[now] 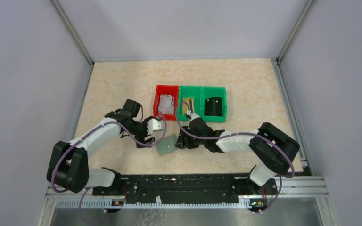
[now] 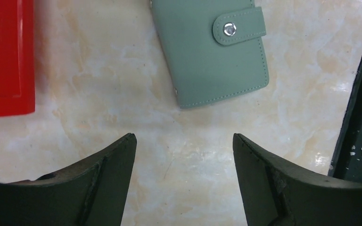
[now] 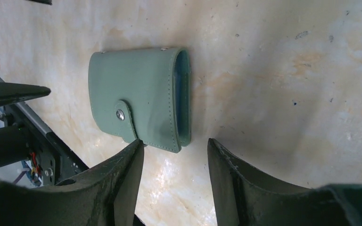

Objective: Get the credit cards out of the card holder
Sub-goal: Move the card holder to the center of the board.

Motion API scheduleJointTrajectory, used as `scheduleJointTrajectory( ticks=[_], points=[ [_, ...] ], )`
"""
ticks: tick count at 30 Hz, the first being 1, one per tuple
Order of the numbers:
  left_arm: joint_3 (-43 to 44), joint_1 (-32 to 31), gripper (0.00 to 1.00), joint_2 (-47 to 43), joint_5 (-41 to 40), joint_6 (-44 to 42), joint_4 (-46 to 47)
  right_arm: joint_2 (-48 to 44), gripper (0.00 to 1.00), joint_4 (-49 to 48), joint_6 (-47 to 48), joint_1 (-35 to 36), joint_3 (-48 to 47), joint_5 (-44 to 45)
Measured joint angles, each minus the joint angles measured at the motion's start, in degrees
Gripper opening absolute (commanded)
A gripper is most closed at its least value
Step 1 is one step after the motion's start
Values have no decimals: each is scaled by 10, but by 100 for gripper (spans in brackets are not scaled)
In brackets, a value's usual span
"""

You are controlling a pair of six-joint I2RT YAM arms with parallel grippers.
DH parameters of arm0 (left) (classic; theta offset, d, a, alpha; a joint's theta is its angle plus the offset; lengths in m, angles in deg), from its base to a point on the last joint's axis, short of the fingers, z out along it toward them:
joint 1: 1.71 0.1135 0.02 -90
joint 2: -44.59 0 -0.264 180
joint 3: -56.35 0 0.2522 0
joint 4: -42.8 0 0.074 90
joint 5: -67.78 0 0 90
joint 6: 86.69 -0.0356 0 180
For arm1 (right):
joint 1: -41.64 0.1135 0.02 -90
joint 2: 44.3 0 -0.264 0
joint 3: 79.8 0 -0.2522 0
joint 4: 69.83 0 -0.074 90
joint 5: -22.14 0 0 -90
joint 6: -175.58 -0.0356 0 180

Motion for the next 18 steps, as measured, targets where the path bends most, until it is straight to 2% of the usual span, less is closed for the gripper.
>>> scheduleJointTrajectory(
  ticks=[5, 9, 13, 18],
  points=[
    [-7, -78, 76, 9, -41, -15, 23, 16, 49, -14, -1, -2, -9, -14],
    [-32, -132, 70, 17, -70, -21, 36, 32, 46, -23, -2, -2, -18, -29],
    [-40, -155, 60, 32, -97, -16, 64, 42, 40, -35, -14, -4, -19, -45],
    [-52, -171, 54, 30, -134, -2, 103, 56, 39, -56, -36, -10, -19, -72]
  ],
)
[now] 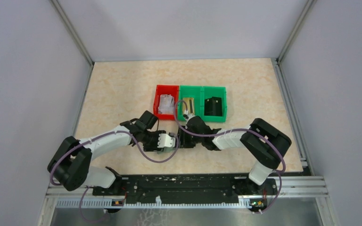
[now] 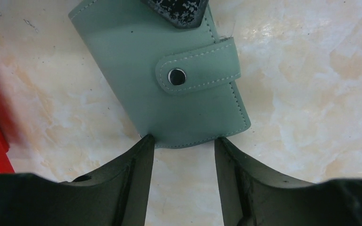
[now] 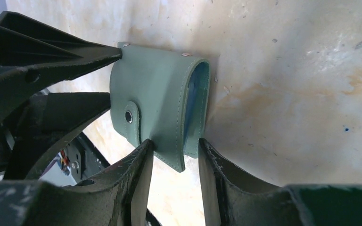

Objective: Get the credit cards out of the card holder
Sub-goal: Move the card holder to the center of the board, then pick up the card holder from the center of the board.

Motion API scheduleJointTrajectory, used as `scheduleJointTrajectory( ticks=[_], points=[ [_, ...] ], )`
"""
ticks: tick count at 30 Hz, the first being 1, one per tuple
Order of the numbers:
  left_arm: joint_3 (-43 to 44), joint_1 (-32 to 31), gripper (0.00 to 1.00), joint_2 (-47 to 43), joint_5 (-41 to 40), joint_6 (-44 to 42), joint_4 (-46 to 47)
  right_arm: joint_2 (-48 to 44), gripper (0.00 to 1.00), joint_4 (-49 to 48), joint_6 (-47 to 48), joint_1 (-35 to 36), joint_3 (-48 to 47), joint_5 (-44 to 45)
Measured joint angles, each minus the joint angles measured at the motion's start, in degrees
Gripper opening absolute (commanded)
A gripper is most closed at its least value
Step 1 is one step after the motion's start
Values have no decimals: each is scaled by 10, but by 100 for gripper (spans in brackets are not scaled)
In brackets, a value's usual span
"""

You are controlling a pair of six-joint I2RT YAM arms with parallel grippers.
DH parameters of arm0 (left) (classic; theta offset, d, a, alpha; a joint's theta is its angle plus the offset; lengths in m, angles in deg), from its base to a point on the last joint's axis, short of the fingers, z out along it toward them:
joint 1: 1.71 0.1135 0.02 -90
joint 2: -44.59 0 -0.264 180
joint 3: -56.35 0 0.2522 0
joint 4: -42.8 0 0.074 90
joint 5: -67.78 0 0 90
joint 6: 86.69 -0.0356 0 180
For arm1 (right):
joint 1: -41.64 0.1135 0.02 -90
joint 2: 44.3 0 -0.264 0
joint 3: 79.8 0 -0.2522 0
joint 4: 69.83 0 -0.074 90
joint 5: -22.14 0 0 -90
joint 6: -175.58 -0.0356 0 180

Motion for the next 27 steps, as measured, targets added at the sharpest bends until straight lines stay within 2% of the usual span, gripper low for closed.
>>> scheduleJointTrajectory(
  ticks=[6, 11, 15, 27],
  points=[
    [-25, -33, 50, -19, -40, 16, 32, 5, 42, -36, -28, -9, 16, -41],
    [-32, -42, 47, -21, -41, 22, 54, -2, 59, -63, -50, -21, 35, -61],
    [-32, -45, 45, -21, -41, 26, 60, -48, 66, -39, -49, -22, 45, -45],
    [-20, -45, 47, -3, -31, 46, 66, -160, 71, 59, -75, -26, 100, 43]
  ],
)
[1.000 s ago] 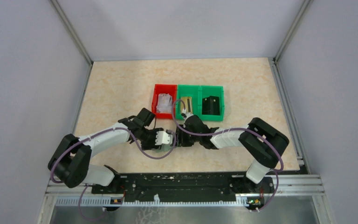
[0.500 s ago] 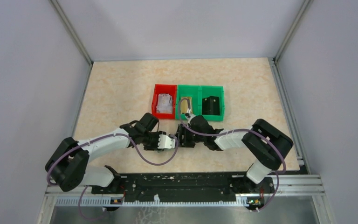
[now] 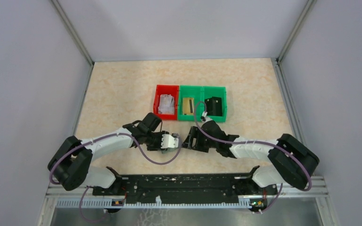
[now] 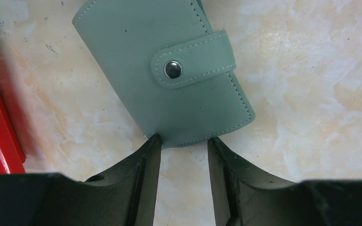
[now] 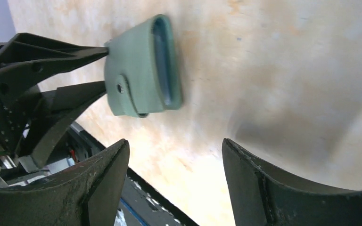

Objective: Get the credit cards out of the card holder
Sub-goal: Pick up the card holder from the center of the board.

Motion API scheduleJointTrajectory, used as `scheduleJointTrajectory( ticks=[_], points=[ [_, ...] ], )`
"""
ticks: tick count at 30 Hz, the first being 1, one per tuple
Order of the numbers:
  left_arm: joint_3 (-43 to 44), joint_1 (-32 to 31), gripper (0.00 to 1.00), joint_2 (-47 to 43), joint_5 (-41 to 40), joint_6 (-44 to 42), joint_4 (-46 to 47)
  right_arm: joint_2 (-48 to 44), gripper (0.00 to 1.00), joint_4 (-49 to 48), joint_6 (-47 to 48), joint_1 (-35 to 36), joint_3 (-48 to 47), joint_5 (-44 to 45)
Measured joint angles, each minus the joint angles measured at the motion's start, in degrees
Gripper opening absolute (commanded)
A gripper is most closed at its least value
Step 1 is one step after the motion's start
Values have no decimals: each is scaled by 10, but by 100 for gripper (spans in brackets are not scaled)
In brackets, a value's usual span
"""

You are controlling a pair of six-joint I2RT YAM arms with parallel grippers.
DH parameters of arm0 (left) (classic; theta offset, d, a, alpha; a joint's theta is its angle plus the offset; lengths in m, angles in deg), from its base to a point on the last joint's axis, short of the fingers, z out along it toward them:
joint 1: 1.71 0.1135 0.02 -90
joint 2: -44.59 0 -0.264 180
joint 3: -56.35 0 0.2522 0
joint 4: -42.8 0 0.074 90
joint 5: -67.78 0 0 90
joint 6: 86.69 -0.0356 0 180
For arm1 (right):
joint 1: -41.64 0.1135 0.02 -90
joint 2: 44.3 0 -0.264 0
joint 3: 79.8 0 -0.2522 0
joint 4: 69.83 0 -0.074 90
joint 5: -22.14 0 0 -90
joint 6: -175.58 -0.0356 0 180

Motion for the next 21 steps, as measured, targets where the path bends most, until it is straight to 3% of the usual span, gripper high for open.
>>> scheduleJointTrajectory(
  ticks=[5, 14, 21],
  points=[
    [0, 0, 45, 0, 0, 4, 1, -18, 69, 7, -12, -17, 24, 16],
    [2, 0, 41, 3, 15, 31, 11, 72, 69, -124, -95, -22, 16, -19],
    [20, 1, 41, 20, 64, 68, 3, 81, 70, -141, -132, -22, 18, -19]
  ],
)
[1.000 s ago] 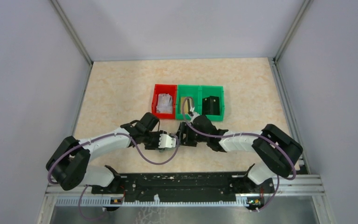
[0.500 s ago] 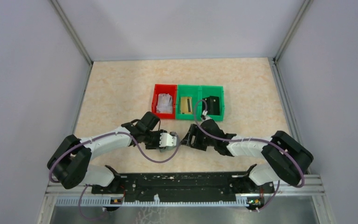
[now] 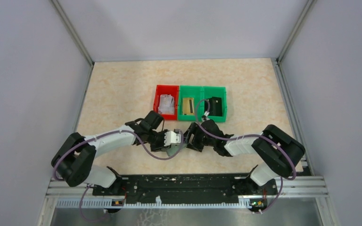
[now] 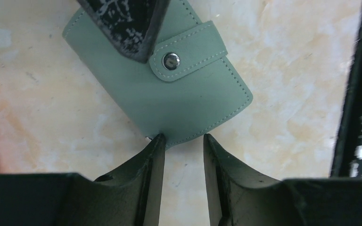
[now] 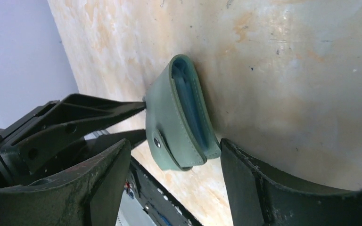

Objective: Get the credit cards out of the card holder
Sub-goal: Pick up the card holder from the center of the board.

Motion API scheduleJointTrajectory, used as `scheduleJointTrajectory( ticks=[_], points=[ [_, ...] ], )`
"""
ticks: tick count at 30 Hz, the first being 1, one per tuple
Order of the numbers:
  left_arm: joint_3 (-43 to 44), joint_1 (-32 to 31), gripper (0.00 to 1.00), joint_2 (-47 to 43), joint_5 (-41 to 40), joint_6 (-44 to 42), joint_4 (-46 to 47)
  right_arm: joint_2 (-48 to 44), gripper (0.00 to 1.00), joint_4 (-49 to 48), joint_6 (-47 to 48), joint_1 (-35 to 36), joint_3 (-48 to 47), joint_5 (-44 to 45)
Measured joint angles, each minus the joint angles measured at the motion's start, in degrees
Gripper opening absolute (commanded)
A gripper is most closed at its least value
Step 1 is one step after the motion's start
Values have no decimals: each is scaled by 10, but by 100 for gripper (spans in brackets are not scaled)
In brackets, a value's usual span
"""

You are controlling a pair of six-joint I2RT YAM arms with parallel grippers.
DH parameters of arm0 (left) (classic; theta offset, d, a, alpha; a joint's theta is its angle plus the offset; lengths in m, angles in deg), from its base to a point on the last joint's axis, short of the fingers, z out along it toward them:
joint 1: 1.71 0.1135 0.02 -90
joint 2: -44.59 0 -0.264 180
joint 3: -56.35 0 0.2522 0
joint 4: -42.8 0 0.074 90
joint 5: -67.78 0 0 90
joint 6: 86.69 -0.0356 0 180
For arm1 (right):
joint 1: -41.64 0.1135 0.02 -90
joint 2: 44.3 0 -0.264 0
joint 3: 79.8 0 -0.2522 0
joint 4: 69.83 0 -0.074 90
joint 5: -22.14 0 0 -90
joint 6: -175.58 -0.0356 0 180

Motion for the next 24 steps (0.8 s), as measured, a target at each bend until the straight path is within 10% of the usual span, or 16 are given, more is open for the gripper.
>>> scheduleJointTrajectory(
  ticks=[9, 15, 24],
  points=[
    [18, -5, 40, 20, 95, 63, -32, 3, 58, -6, -23, 0, 3, 8],
    [18, -5, 41, 23, 108, 70, -36, 20, 33, -57, -28, 0, 13, -4],
    [45, -9, 98, 18, 117, 91, -90, 18, 3, -125, -34, -4, 38, -17]
  ],
)
